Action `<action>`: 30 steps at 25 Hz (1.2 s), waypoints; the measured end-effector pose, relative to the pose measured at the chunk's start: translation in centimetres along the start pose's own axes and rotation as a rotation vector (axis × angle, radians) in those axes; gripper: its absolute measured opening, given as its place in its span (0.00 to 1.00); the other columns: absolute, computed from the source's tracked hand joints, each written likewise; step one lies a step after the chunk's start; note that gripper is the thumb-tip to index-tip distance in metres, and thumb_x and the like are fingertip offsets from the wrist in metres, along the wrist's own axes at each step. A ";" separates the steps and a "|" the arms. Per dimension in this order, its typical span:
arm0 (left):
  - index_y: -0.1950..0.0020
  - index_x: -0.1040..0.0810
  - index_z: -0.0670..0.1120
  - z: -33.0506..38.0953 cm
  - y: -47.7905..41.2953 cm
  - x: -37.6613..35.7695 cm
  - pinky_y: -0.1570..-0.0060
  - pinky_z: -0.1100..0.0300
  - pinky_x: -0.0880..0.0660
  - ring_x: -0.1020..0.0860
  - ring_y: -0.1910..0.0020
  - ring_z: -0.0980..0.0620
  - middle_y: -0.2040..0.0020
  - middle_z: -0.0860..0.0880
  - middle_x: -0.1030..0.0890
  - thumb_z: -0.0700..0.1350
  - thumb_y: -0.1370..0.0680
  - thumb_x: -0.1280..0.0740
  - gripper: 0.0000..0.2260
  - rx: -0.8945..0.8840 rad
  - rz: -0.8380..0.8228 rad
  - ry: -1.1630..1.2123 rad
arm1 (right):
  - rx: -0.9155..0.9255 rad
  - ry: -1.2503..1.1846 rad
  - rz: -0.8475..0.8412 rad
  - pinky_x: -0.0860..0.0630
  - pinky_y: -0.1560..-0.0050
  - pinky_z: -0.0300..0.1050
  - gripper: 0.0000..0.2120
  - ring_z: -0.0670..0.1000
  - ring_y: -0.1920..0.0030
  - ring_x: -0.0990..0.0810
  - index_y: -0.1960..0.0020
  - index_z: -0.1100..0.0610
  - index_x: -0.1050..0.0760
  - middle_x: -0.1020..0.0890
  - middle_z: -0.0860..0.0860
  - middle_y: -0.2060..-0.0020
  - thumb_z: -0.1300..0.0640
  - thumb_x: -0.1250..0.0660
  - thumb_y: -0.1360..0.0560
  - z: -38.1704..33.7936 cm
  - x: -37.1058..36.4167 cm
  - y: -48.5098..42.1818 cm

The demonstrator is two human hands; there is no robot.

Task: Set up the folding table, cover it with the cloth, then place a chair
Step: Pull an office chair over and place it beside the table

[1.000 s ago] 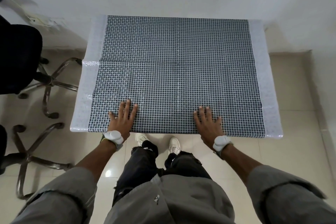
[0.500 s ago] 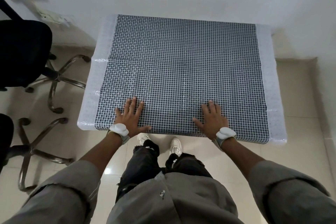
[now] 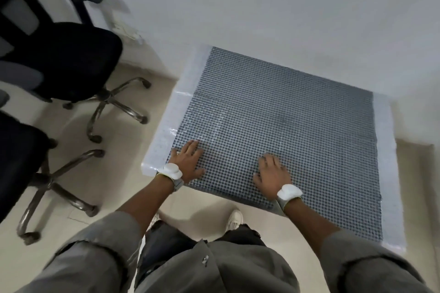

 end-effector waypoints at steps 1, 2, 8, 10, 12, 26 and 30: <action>0.19 0.46 0.51 -3.2 1.1 0.1 0.25 0.37 0.46 0.53 0.19 0.45 0.18 0.47 0.53 0.63 0.21 0.40 0.34 0.031 0.016 0.038 | 0.060 0.014 0.003 0.25 0.41 0.56 0.26 0.57 0.30 0.35 0.28 0.58 0.35 0.35 0.56 0.29 0.45 0.44 0.21 -3.5 0.8 -1.7; 0.19 0.47 0.51 -6.6 2.4 0.0 0.25 0.38 0.45 0.53 0.19 0.45 0.18 0.47 0.52 0.62 0.21 0.39 0.34 0.047 0.022 0.071 | 0.113 0.033 0.011 0.25 0.44 0.54 0.24 0.57 0.33 0.33 0.30 0.58 0.34 0.32 0.56 0.32 0.45 0.44 0.21 -7.3 1.4 -3.4; 0.19 0.45 0.50 -20.2 7.6 -1.1 0.22 0.45 0.51 0.52 0.19 0.46 0.18 0.47 0.51 0.65 0.22 0.40 0.36 -0.043 0.021 0.017 | 0.241 0.063 0.040 0.24 0.51 0.51 0.19 0.57 0.41 0.28 0.37 0.59 0.28 0.25 0.55 0.42 0.49 0.42 0.21 -24.4 3.7 -10.5; 0.21 0.41 0.49 -24.4 9.8 -0.6 0.23 0.45 0.50 0.53 0.19 0.47 0.18 0.47 0.50 0.65 0.22 0.39 0.34 0.023 -0.011 0.039 | 0.246 0.052 0.029 0.24 0.54 0.50 0.17 0.56 0.41 0.27 0.38 0.58 0.28 0.25 0.55 0.42 0.49 0.43 0.20 -28.7 4.7 -11.9; 0.23 0.37 0.49 -29.4 11.9 0.6 0.23 0.46 0.48 0.52 0.19 0.48 0.19 0.47 0.47 0.63 0.21 0.39 0.31 0.110 -0.029 0.054 | 0.302 0.045 0.015 0.24 0.58 0.48 0.15 0.56 0.43 0.25 0.40 0.57 0.28 0.25 0.53 0.44 0.49 0.43 0.20 -33.4 5.7 -13.4; 0.24 0.34 0.48 -60.6 13.1 9.8 0.26 0.46 0.41 0.47 0.20 0.46 0.20 0.47 0.42 0.57 0.22 0.35 0.29 0.535 0.116 0.165 | 0.750 0.044 -0.008 0.26 0.53 0.52 0.17 0.60 0.41 0.24 0.39 0.58 0.29 0.26 0.56 0.41 0.48 0.41 0.22 -65.6 14.6 -34.5; 0.24 0.35 0.50 -68.0 10.3 14.0 0.27 0.44 0.41 0.47 0.20 0.45 0.20 0.47 0.43 0.57 0.23 0.35 0.29 0.570 0.067 0.126 | 0.766 -0.010 -0.012 0.24 0.49 0.55 0.25 0.60 0.39 0.28 0.31 0.58 0.34 0.31 0.57 0.36 0.45 0.38 0.22 -73.1 18.3 -41.8</action>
Point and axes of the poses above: each hand's wrist, its own y-axis away from the middle knuckle, its own x-axis out of the back of the hand, z = x × y, the point moved 2 cm from there along -y, towards the middle knuckle
